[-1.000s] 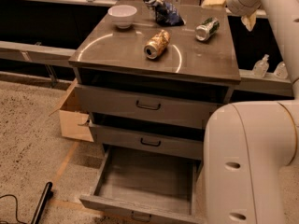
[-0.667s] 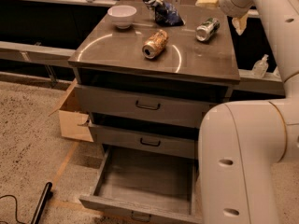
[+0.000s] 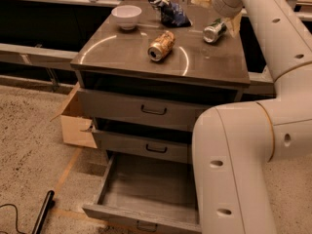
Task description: Place green can into bottom drawer
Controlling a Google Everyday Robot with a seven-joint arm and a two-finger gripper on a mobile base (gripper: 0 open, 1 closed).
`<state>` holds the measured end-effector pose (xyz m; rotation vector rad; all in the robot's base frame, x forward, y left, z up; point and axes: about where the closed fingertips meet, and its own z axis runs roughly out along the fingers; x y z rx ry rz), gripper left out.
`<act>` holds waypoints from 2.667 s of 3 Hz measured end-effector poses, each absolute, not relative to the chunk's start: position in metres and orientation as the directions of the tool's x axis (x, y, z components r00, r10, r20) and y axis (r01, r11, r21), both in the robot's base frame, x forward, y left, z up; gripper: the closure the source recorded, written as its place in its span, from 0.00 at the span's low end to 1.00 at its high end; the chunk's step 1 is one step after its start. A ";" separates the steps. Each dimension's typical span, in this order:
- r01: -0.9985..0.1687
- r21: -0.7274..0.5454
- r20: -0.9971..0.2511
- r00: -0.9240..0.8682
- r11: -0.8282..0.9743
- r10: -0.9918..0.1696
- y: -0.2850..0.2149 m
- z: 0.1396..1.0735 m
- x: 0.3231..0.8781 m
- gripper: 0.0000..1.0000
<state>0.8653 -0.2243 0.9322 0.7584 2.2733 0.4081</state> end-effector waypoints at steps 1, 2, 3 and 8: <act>0.420 0.477 -0.531 -0.562 0.772 0.634 -0.212 0.923 0.882 0.00; 0.430 0.442 -0.597 -0.514 0.787 0.616 -0.212 0.915 0.904 0.00; 0.443 0.418 -0.635 -0.481 0.793 0.604 -0.221 0.913 0.913 0.00; 0.475 0.277 -0.673 -0.525 0.835 0.522 -0.237 0.863 0.922 0.17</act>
Offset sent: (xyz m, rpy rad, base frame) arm 0.0772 0.0104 -0.0021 -0.1249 -0.1014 -0.0959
